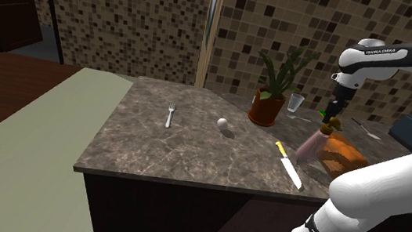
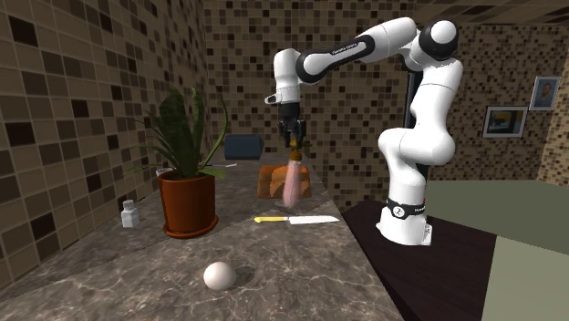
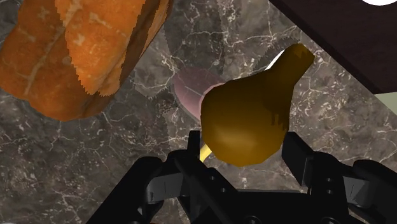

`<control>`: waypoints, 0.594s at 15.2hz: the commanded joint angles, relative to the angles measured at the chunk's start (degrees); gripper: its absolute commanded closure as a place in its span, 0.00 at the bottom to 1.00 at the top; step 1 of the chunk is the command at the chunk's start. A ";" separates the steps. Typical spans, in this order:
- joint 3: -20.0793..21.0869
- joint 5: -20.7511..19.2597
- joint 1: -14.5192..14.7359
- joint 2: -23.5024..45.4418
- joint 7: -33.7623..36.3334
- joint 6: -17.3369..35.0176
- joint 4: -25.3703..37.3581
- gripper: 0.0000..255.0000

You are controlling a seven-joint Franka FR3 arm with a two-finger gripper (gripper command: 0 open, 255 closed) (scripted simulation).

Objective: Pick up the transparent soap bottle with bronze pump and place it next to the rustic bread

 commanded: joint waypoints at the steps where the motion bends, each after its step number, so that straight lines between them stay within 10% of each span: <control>1: 0.00 0.00 0.00 -0.01 0.01 0.06 -0.04 1.00; 3: 0.00 0.00 0.00 -0.01 0.01 0.06 -0.04 1.00; 4: 0.00 -0.01 0.00 -0.01 0.01 0.06 -0.04 0.00; 9: 0.00 0.00 0.00 -0.01 0.01 0.07 -0.04 0.00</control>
